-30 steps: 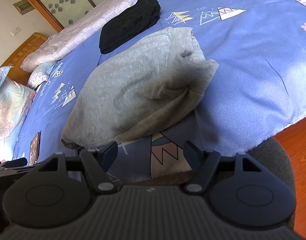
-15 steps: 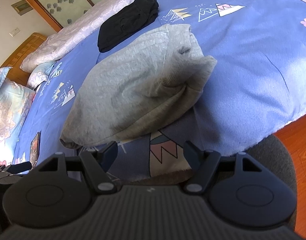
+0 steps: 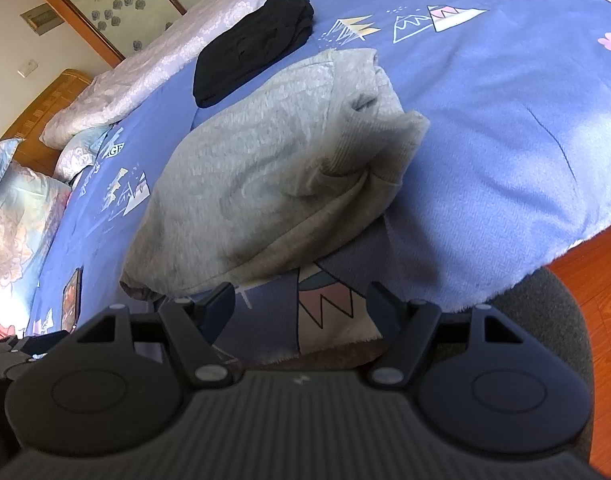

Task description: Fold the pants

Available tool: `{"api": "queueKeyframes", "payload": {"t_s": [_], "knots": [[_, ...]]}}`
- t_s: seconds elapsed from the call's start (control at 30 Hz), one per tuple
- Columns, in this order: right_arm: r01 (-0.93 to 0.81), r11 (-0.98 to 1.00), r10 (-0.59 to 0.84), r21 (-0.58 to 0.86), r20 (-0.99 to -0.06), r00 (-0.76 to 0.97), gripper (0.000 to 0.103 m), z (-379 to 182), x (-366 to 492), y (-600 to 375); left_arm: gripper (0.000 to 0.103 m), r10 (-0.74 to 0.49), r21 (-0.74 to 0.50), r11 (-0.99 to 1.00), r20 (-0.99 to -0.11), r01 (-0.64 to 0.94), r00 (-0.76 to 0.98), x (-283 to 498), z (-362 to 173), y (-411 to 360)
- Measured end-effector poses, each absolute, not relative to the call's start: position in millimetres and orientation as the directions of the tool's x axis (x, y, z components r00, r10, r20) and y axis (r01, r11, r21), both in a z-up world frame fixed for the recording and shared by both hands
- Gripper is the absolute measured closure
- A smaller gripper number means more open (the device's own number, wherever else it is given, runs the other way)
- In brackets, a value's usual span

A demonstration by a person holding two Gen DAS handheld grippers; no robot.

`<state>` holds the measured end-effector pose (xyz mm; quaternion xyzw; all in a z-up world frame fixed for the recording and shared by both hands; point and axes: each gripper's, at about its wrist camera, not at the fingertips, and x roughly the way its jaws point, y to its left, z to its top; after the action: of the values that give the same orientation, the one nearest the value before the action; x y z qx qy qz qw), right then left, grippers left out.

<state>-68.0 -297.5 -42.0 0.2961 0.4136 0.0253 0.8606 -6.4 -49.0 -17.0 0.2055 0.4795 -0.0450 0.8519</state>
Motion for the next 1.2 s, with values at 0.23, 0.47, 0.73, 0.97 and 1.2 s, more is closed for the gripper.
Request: {"api": "queueKeyframes", "payload": {"t_s": [0.23, 0.47, 0.73, 0.97, 1.2], "knots": [[0.202, 0.822, 0.29, 0.532, -0.697, 0.656, 0.028, -41.9, -67.9, -297.9, 0.0, 0.12, 0.307, 0.907, -0.845, 0.289, 0.521, -5.3, -20.8, -51.0], [0.203, 0.82, 0.293, 0.535, -0.697, 0.655, 0.028, -42.3, -68.5, -299.1, 0.0, 0.123, 0.31, 0.903, -0.85, 0.297, 0.513, -5.3, -22.9, -52.7], [0.206, 0.817, 0.296, 0.539, -0.698, 0.652, 0.028, -43.4, -68.4, -301.7, 0.0, 0.124, 0.309, 0.899, -0.858, 0.309, 0.498, -5.8, -28.0, -54.1], [0.21, 0.814, 0.298, 0.542, -0.7, 0.65, 0.028, -45.3, -68.6, -304.6, 0.0, 0.126, 0.308, 0.896, -0.867, 0.319, 0.482, -6.2, -32.1, -55.2], [0.21, 0.814, 0.3, 0.542, -0.701, 0.647, 0.028, -45.8, -68.4, -305.8, 0.0, 0.128, 0.31, 0.893, -0.871, 0.327, 0.475, -6.1, -34.7, -56.4]]}}
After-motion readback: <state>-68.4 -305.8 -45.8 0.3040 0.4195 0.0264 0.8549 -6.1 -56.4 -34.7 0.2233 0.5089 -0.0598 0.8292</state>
